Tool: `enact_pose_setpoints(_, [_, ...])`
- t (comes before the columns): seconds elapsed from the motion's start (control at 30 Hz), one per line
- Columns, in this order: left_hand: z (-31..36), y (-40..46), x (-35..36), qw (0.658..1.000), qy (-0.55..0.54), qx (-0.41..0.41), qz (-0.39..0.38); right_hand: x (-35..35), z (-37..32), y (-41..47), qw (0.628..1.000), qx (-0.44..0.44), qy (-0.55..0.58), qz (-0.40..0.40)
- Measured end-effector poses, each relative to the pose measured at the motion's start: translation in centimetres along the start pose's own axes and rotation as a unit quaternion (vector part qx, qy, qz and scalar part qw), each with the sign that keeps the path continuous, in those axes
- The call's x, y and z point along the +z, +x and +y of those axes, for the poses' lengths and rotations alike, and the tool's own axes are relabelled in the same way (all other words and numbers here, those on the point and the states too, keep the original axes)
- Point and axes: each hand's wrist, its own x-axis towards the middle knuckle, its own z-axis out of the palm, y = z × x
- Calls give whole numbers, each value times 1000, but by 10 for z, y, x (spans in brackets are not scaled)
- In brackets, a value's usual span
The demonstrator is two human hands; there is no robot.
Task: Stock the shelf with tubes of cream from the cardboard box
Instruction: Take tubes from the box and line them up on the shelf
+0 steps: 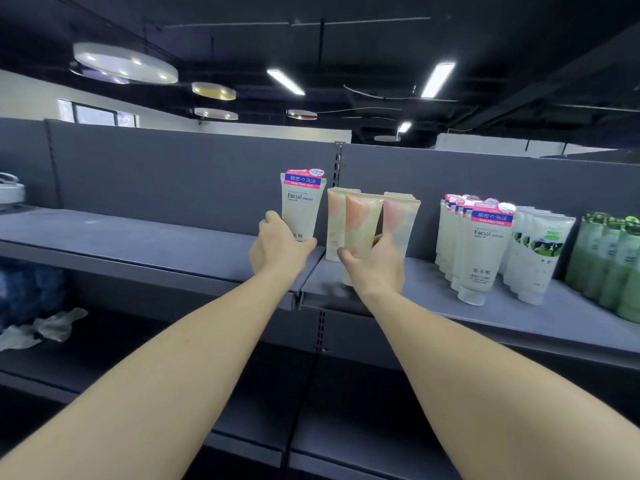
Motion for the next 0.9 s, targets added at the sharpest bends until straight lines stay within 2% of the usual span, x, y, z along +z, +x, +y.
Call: enact_pose_setpoints(0.9, [-33, 75, 35, 999, -13, 13, -29, 75, -15, 40, 999, 27, -44, 17])
